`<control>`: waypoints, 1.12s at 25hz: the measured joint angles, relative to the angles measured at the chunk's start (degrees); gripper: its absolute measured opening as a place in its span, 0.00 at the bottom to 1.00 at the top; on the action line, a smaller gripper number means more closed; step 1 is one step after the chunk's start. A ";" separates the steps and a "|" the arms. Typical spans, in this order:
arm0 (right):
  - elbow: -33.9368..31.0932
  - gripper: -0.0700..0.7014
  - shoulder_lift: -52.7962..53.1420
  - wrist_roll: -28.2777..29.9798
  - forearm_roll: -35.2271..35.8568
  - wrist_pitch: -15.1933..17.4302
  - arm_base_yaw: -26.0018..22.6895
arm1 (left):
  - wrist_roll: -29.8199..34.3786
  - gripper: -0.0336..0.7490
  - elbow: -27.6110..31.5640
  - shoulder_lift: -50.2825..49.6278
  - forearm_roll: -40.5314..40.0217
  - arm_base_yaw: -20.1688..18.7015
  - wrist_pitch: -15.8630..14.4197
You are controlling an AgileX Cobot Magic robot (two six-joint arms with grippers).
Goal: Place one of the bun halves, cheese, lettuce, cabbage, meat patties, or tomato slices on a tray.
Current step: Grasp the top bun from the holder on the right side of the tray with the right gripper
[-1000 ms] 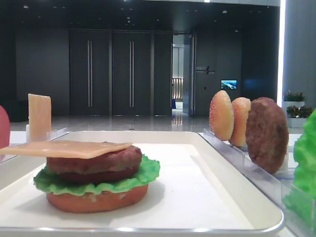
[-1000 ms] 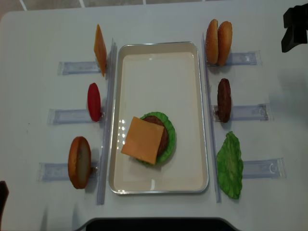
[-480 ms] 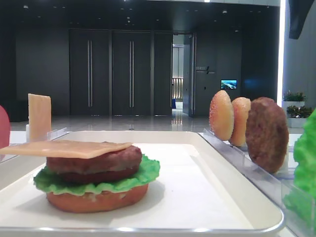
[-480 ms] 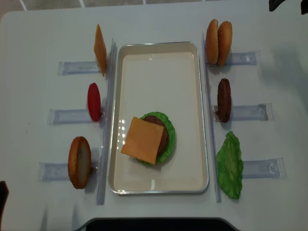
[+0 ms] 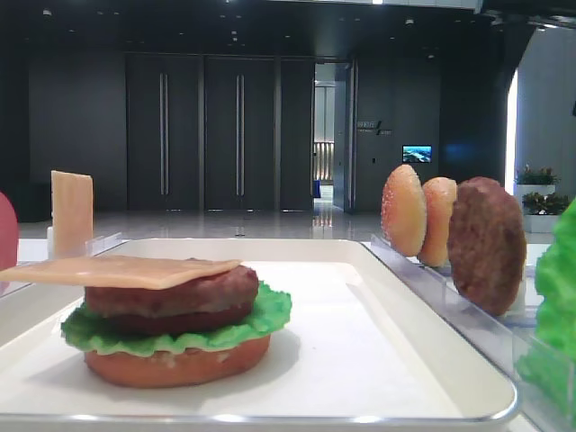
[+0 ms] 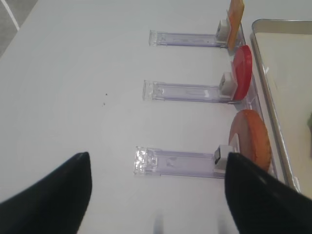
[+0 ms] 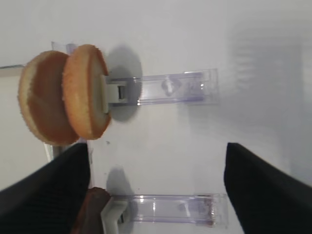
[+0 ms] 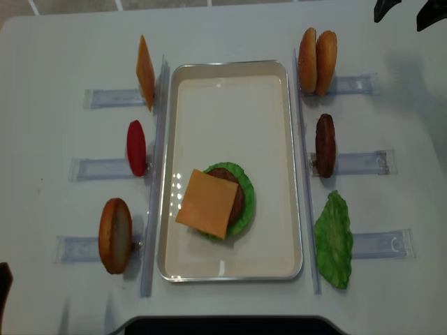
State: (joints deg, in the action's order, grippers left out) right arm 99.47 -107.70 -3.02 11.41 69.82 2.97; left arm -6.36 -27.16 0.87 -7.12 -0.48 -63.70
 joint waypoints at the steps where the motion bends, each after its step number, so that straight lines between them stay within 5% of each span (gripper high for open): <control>1: 0.07 0.79 0.00 -1.00 0.00 0.00 0.90 | 0.00 0.87 0.00 0.00 0.00 0.00 0.00; 17: 0.15 0.79 -0.02 -13.72 0.22 -5.41 17.93 | 0.00 0.87 0.00 0.00 0.00 0.00 0.00; 28: 0.15 0.79 -1.03 -14.06 -1.31 -8.42 20.32 | 0.00 0.87 0.00 0.00 0.00 0.00 0.00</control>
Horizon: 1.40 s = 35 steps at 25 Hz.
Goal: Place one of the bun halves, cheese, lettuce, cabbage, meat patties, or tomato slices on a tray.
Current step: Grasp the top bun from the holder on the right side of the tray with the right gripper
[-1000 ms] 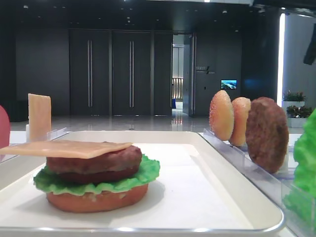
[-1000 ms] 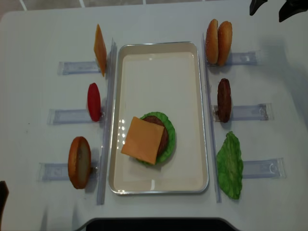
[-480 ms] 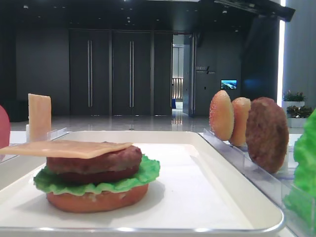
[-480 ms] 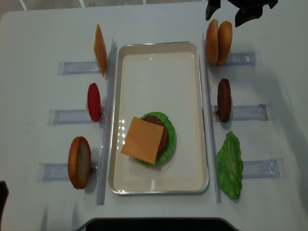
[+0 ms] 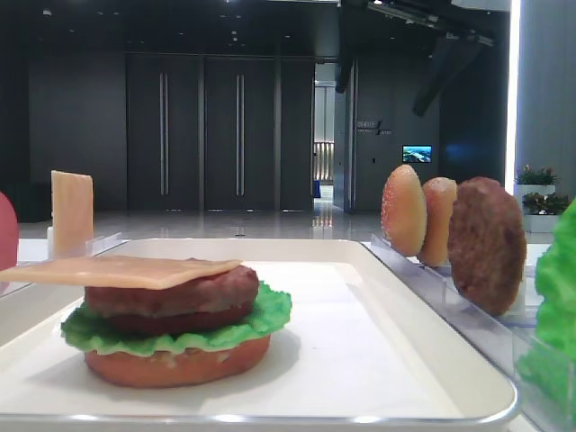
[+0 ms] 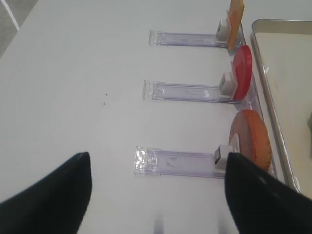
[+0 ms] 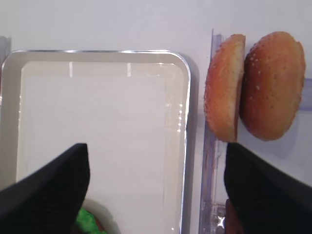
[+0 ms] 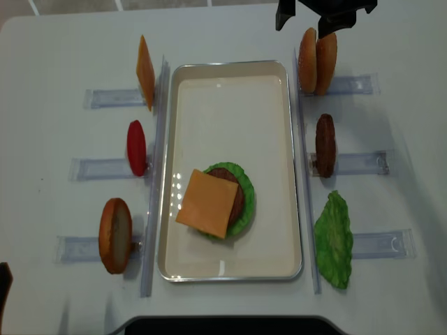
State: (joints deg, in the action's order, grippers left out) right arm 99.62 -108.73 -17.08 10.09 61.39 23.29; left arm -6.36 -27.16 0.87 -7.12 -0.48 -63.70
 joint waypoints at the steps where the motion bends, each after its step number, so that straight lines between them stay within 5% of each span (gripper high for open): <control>1: 0.00 0.79 -0.32 0.29 -0.32 0.00 0.00 | 0.00 0.87 0.00 0.00 0.00 0.00 0.00; 15: 0.04 0.79 -5.60 3.59 -2.32 -4.32 0.00 | 0.00 0.87 0.00 0.00 0.00 0.00 0.00; 35: 0.04 0.79 -9.02 4.35 -4.78 -5.68 -0.70 | 0.00 0.80 0.00 0.00 0.00 0.00 0.00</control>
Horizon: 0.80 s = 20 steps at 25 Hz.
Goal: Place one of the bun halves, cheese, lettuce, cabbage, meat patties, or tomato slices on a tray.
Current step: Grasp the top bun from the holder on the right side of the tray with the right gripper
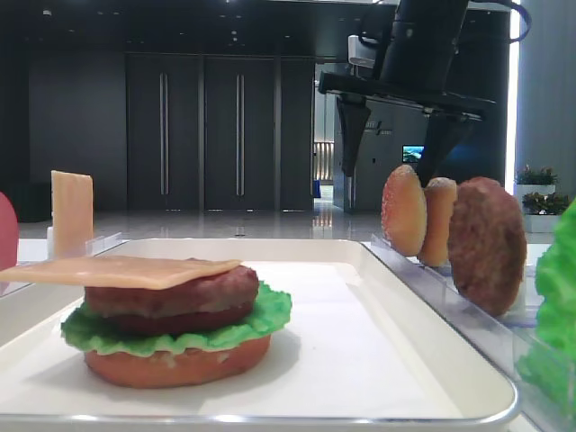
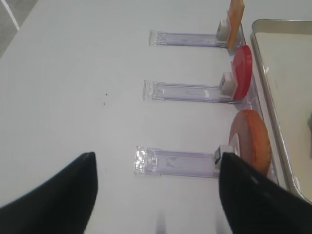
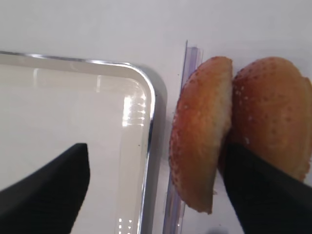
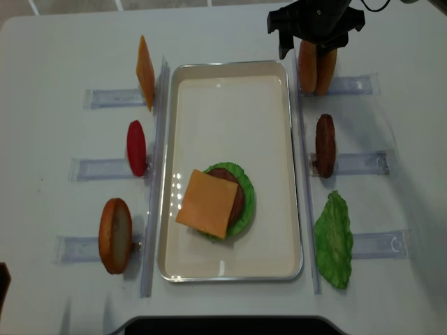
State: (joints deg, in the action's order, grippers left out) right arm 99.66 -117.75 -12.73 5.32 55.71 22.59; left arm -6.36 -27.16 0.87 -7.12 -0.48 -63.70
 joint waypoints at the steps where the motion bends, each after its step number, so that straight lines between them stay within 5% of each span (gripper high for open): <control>1: 0.00 0.79 -0.13 0.06 0.00 -0.02 0.00 | 0.00 0.79 0.00 0.00 0.00 0.00 0.00; 20: 0.00 0.47 -0.40 0.11 -3.90 -1.56 -0.10 | 0.00 0.59 0.00 0.00 0.00 0.00 0.00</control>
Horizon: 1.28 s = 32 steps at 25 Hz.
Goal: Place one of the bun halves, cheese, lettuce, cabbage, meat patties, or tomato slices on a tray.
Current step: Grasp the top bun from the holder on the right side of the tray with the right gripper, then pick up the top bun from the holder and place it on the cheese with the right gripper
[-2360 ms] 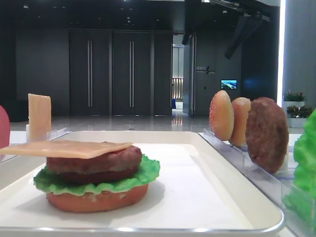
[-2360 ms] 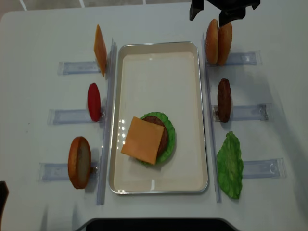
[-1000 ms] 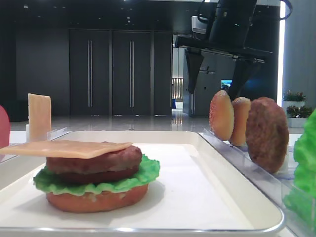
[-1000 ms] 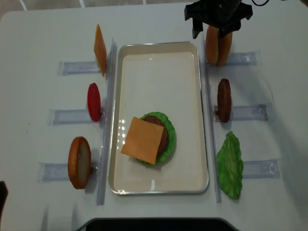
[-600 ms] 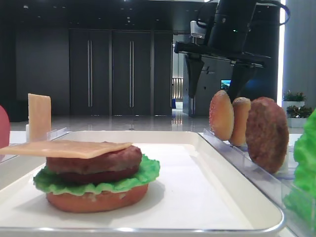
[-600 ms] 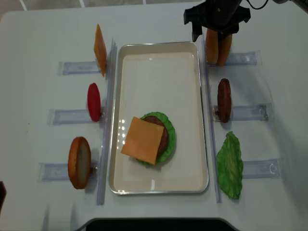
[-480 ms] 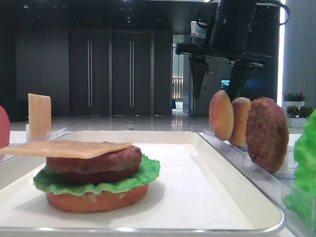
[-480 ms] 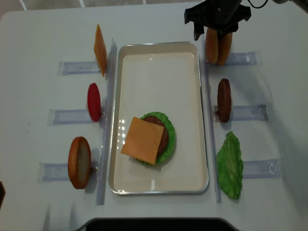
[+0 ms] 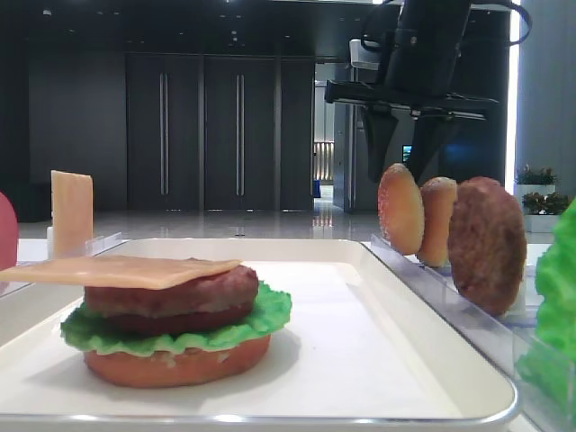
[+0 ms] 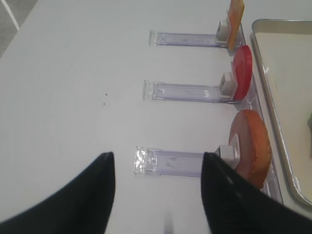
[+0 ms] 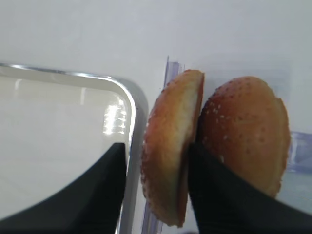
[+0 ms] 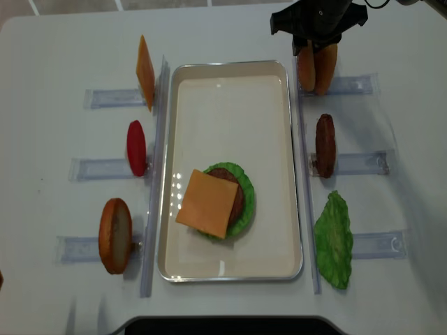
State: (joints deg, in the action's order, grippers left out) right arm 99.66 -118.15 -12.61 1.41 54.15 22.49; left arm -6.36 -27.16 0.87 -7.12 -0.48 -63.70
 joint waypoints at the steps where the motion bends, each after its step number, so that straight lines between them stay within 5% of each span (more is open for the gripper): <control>1: 0.00 0.47 -0.04 0.00 -0.30 0.00 0.00 | 0.00 0.58 0.00 0.00 0.00 0.00 0.00; 14: 0.00 0.46 -0.04 0.05 -1.41 -0.29 0.00 | 0.00 0.42 0.00 0.00 0.00 0.00 0.00; 24: 0.00 0.26 -0.04 0.05 -1.84 -0.23 0.00 | 0.00 0.32 0.00 0.00 0.00 0.00 0.00; 32: 0.00 0.25 -0.04 -0.01 -1.78 -0.28 0.00 | 0.00 0.28 0.00 0.00 0.00 0.00 0.00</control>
State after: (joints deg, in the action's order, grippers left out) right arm 99.66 -118.20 -12.62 -0.37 53.87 22.49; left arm -6.36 -27.16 0.87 -7.12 -0.48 -63.70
